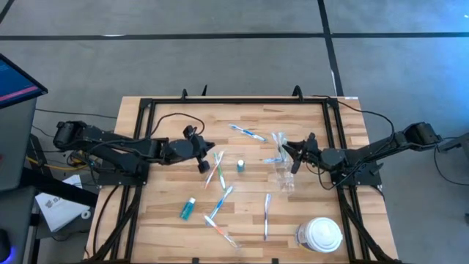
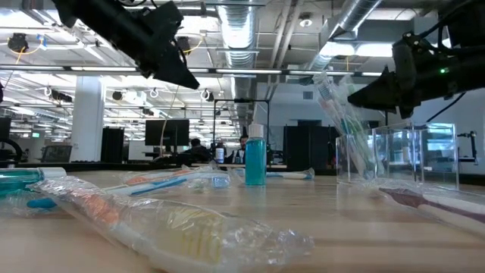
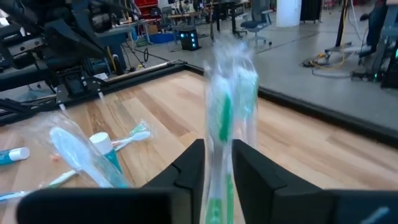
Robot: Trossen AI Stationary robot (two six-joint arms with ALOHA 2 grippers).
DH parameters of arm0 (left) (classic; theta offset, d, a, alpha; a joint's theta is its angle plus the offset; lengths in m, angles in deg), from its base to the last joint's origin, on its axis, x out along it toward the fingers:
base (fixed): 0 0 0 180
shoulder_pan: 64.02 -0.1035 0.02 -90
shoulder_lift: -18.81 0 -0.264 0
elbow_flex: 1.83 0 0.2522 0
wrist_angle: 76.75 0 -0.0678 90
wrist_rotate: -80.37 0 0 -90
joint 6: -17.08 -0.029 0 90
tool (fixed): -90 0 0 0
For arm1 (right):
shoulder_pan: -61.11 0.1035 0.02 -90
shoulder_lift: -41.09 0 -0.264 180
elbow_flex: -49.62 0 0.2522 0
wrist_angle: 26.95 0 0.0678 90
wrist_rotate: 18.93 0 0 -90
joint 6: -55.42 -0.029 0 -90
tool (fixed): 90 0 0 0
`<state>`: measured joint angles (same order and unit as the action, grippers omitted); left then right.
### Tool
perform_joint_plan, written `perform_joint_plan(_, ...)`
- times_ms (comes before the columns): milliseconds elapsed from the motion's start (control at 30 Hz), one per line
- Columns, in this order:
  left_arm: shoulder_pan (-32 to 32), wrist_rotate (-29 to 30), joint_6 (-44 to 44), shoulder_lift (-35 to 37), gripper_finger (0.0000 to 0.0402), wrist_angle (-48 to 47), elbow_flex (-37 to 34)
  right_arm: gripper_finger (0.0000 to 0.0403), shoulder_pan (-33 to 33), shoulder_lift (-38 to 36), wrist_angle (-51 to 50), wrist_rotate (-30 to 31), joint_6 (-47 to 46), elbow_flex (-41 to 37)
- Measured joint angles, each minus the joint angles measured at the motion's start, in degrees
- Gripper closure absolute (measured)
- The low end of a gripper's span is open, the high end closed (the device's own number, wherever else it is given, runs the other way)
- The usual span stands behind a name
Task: Pick & Place toothbrushing station
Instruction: Put the top green toothbrush into the transparent organizer
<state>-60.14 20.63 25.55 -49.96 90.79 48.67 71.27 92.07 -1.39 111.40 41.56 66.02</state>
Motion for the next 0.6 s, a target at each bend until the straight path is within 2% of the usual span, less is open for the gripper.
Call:
perform_joint_plan(267,0.34,-13.08,9.85,0.01,0.0382,-0.20,-0.31,0.0268,0.42,-0.02,-3.51,-0.01,4.28,3.07)
perform_joint_plan(400,1.91,-13.66,14.63,0.02,0.0365,-0.39,-3.10,0.0239,1.87,-0.13,-5.93,0.02,6.66,5.08)
perform_joint_plan(600,4.90,-13.70,23.19,0.02,0.0319,-0.27,-8.42,0.0210,3.87,-0.15,-7.60,1.75,10.99,8.03)
